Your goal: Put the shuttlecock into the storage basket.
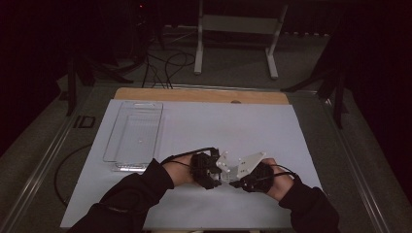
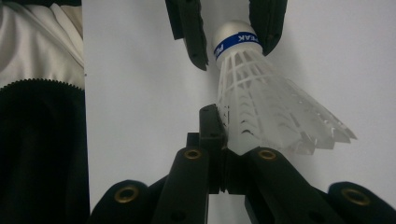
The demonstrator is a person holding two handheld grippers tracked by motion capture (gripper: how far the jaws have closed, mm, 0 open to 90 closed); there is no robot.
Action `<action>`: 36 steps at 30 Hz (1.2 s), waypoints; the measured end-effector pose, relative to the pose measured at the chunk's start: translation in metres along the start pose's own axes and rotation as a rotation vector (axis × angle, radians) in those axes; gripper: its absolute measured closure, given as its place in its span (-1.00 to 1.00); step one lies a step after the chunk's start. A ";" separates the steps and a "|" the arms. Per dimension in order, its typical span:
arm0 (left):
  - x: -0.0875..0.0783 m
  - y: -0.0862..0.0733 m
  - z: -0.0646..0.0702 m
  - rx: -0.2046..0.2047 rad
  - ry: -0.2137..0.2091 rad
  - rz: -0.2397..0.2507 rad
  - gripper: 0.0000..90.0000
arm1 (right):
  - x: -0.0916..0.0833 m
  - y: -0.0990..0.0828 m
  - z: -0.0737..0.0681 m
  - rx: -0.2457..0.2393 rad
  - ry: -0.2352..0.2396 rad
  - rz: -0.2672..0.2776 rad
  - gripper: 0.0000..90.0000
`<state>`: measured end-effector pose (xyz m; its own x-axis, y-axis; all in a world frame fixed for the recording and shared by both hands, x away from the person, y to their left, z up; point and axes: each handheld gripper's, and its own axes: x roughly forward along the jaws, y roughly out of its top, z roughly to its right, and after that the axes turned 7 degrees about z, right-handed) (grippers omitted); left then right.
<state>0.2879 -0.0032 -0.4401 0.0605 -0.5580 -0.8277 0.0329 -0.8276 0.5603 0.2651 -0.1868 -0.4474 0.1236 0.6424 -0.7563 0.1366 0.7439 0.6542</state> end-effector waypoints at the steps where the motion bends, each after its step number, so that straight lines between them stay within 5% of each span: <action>1: 0.000 0.000 0.000 0.005 0.000 -0.005 0.40 | 0.000 0.000 0.000 0.000 0.001 -0.003 0.98; 18: 0.001 0.002 0.003 0.033 -0.039 -0.071 0.47 | 0.007 0.000 -0.004 -0.017 0.053 -0.021 0.94; 22: -0.001 0.001 0.001 0.021 -0.032 -0.071 0.47 | 0.007 0.001 -0.005 -0.001 0.039 -0.019 0.88; 29: -0.008 0.000 -0.003 -0.007 -0.020 -0.069 0.47 | 0.004 0.002 -0.005 0.035 -0.024 -0.003 0.38; 36: -0.013 -0.002 -0.006 -0.027 -0.013 -0.069 0.47 | 0.000 0.000 -0.002 0.067 -0.052 0.027 0.30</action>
<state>0.2926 0.0065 -0.4304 0.0446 -0.5007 -0.8645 0.0637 -0.8621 0.5027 0.2637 -0.1863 -0.4476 0.1789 0.6506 -0.7380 0.1973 0.7112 0.6748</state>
